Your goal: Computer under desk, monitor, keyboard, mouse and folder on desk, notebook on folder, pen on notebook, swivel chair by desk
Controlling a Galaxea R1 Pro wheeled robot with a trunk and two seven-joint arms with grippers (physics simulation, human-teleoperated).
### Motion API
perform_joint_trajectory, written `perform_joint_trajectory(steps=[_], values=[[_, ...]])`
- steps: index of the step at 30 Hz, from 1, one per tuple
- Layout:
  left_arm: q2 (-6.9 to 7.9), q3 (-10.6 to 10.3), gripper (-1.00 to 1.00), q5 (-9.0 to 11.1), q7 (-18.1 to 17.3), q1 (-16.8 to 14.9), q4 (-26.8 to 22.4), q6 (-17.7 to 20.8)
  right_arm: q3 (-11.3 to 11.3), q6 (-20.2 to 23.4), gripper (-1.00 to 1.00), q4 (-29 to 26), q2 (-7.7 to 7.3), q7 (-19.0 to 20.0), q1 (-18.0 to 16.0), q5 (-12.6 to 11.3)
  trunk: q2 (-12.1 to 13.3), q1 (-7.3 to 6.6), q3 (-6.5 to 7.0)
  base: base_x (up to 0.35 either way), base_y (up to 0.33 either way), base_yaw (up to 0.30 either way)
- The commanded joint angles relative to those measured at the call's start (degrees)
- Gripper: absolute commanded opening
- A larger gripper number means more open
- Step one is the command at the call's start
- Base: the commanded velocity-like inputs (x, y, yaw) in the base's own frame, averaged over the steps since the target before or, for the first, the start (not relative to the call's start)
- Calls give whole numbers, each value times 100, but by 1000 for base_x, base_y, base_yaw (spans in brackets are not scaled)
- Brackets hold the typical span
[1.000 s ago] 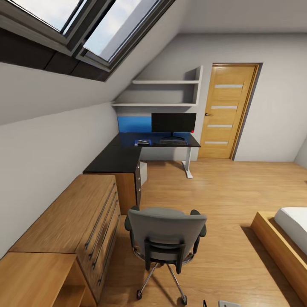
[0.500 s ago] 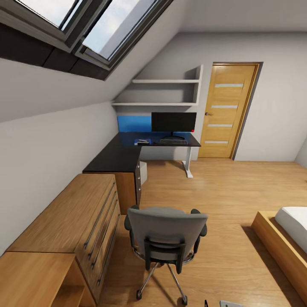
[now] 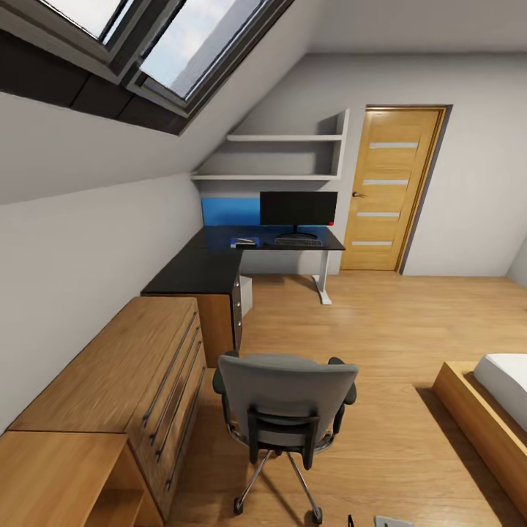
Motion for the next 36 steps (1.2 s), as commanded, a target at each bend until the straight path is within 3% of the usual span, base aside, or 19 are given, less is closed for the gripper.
perform_joint_trajectory(steps=[1,13,36], values=[[-2,21,100,-61,31,-5,3,-19,48,-21,100,12,2,1,-7,-35,-48,23,-26,0,0,0],[0,21,100,-58,32,-5,-17,-19,43,-21,100,9,1,221,-7,-36,-529,287,-242,0,0,0],[0,19,100,-61,66,-5,-34,-19,43,-4,100,9,1,247,-7,-34,-1451,792,-655,-5,0,0]])
